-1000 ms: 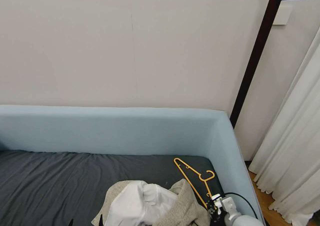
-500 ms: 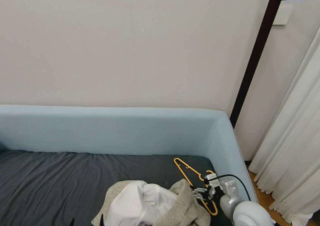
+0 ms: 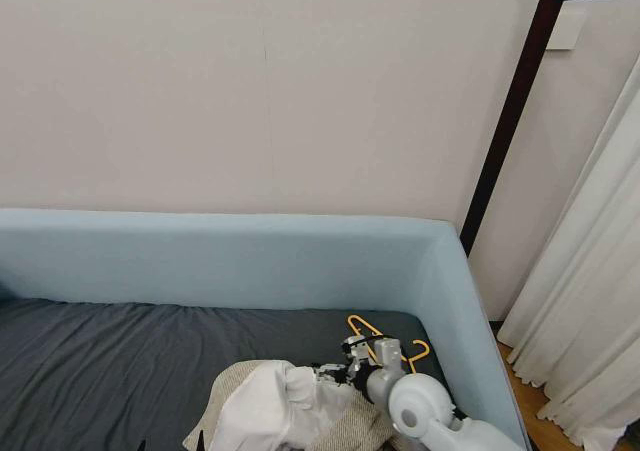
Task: Pick up the clothes from the sofa and hang them on the clothes hanger.
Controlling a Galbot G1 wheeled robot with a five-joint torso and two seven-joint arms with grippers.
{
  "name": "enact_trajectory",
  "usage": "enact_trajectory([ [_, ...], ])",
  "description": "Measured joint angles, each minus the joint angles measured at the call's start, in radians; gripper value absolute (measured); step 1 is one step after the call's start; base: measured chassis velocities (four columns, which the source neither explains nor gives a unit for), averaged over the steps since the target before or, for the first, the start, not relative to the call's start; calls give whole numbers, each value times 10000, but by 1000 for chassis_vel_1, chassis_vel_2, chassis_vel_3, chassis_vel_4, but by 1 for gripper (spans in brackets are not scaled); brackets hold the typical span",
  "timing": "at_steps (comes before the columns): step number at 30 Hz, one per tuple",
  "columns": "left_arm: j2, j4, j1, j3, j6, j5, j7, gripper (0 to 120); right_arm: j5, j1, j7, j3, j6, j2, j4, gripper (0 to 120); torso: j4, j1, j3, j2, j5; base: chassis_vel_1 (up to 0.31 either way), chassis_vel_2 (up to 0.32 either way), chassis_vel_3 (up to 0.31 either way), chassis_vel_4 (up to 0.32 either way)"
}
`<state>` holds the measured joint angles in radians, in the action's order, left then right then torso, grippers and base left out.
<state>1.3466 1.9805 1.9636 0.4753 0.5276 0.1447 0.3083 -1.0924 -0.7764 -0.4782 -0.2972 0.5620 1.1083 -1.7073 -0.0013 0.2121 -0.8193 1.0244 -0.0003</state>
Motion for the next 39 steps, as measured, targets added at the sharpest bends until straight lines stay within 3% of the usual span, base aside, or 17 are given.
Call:
enact_trajectory([
  [6,35,-21,-31,-8,32,-5,0,100,199,-404,-448,112,137,49,456,100,-3,0,0,0,1,0,0,0,0],
  [22,-86,-80,-155,-112,77,6,-2,100,668,-1033,-300,1104,905,-1779,285,100,-4,0,0,0,2,0,0,0,0],
  [30,-151,-98,-110,-84,116,18,-1,100,1387,-330,512,582,290,-1855,-513,100,-2,-1,1,2,1,0,0,0,0],
  [39,-159,-180,-88,-63,135,17,-5,100,2538,1164,2635,-770,-683,-988,1497,100,0,0,0,1,3,0,0,0,0],
])
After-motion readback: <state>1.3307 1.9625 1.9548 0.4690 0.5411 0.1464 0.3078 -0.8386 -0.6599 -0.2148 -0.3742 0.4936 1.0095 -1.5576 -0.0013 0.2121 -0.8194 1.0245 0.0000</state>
